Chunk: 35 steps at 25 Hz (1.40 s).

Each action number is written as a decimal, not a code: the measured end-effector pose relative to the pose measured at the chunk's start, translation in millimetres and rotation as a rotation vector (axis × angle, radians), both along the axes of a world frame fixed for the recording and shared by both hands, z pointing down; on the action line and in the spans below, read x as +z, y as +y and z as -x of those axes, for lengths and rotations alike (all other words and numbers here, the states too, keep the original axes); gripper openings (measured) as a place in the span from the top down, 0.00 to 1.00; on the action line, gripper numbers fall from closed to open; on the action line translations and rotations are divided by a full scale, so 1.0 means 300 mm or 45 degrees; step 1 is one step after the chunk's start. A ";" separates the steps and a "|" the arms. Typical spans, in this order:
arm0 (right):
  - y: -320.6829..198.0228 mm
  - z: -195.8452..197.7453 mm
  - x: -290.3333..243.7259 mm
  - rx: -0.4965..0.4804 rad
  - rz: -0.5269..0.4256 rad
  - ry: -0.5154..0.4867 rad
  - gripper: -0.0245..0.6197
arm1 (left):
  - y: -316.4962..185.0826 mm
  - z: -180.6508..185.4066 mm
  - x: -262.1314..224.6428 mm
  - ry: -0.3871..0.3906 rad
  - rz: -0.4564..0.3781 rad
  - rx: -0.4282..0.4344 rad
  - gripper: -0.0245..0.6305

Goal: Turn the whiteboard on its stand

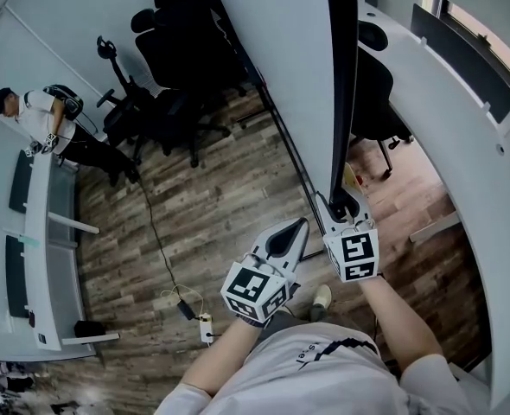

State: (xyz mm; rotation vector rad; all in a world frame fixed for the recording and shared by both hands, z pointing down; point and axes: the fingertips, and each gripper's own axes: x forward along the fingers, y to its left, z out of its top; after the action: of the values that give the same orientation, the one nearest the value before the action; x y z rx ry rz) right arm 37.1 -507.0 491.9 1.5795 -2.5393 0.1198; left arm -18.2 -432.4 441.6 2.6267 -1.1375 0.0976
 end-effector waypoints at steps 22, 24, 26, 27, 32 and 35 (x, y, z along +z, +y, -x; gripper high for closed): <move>0.339 -0.082 0.021 0.013 0.002 0.035 0.70 | 0.444 0.028 0.010 0.049 -0.008 0.020 0.94; 0.375 -0.092 0.015 0.017 0.017 0.041 0.69 | 0.497 0.029 0.009 0.063 0.000 0.021 0.94; 0.411 -0.099 0.017 0.024 0.030 0.043 0.69 | 0.543 0.032 0.013 0.069 0.005 0.017 0.94; 0.430 -0.101 0.021 0.026 0.034 0.044 0.70 | 0.565 0.034 0.015 0.071 0.007 0.015 0.94; 0.529 -0.131 0.022 0.038 0.020 0.047 0.69 | 0.683 0.039 0.012 0.090 0.001 0.008 0.94; 0.594 -0.135 0.021 0.028 0.017 0.046 0.69 | 0.749 0.050 0.013 0.104 0.007 0.001 0.94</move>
State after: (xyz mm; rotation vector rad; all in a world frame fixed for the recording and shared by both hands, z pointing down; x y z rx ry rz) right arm 77.7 -328.8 498.3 1.5905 -2.4894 0.1102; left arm -33.0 -207.6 445.5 2.6011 -1.1075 -0.0063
